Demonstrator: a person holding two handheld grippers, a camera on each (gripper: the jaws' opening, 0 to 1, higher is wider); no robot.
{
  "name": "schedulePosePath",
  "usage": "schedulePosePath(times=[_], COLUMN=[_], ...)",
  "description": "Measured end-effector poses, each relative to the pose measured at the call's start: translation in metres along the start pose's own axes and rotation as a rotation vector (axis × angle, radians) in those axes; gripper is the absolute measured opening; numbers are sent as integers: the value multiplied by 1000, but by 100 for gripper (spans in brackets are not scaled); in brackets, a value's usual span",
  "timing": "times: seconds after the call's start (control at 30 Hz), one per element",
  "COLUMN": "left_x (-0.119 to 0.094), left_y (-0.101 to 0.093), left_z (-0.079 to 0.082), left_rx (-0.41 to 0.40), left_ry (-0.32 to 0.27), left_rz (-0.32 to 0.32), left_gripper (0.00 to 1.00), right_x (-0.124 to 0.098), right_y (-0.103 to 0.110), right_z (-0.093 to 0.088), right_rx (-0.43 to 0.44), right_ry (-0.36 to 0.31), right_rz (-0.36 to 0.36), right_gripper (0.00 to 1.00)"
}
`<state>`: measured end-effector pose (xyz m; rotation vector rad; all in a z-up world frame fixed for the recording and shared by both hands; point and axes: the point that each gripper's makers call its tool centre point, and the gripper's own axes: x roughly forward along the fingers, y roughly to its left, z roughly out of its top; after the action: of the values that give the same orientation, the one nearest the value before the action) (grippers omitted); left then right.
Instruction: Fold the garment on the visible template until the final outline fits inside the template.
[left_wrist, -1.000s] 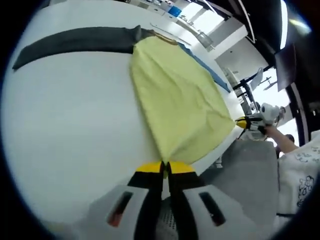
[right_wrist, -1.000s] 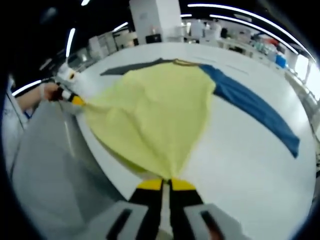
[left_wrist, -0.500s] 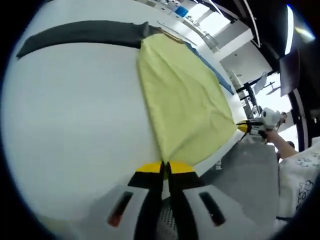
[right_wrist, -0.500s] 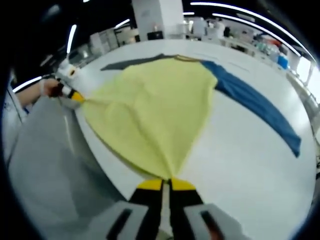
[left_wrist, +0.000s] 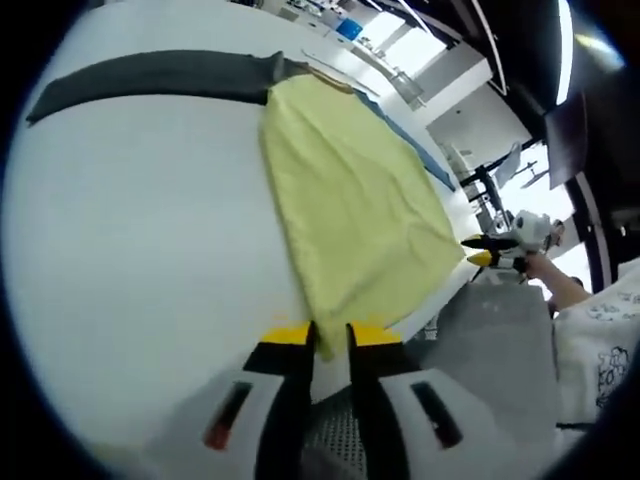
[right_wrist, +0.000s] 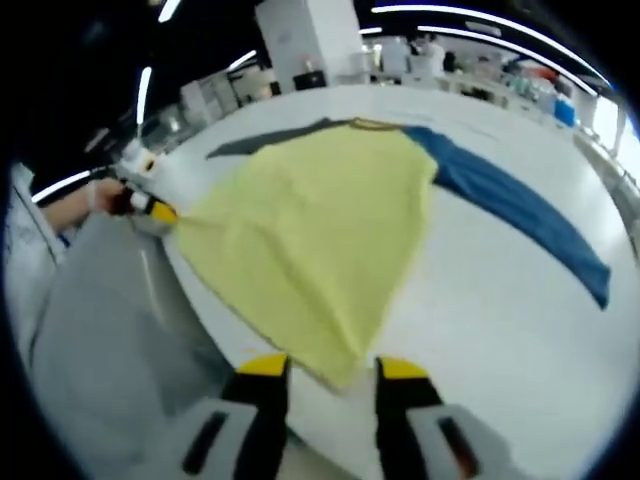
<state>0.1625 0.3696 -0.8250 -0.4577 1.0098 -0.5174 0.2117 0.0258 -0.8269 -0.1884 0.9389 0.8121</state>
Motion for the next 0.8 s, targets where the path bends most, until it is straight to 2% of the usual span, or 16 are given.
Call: schedulePosePath(times=[0.07, 0.13, 0.17, 0.23, 0.3, 0.37, 0.47, 0.53, 0.67, 0.8], left_x=[-2, -4, -5, -7, -7, -7, -5, -4, -7, -7], left_y=[3, 6, 4, 5, 7, 9, 6, 5, 3, -1], left_z=[4, 11, 17, 23, 32, 35, 46, 49, 60, 69], left_rx=[21, 35, 70, 119, 210, 231, 345, 379, 485, 474], left_ry=[-9, -36, -60, -70, -109, -107, -137, -141, -161, -192], left_rz=[4, -10, -25, -22, -18, -8, 16, 38, 95, 75], left_gripper=[19, 30, 34, 43, 52, 67, 85, 98, 99, 99], right_x=[-2, -5, -6, -7, -8, -9, -9, -11, -13, -17], right_y=[-2, -1, -6, -10, -14, -22, -34, -41, -48, -58], right_z=[5, 13, 15, 19, 20, 19, 19, 19, 19, 20], right_rx=[13, 28, 38, 40, 47, 57, 62, 71, 88, 101], right_ry=[-20, -62, -77, -95, -106, -111, -123, -128, -129, -132], right_rz=[2, 3, -6, -15, -29, -66, -108, -126, -150, -163], right_gripper=[47, 56, 62, 69, 75, 85, 97, 99, 99, 99])
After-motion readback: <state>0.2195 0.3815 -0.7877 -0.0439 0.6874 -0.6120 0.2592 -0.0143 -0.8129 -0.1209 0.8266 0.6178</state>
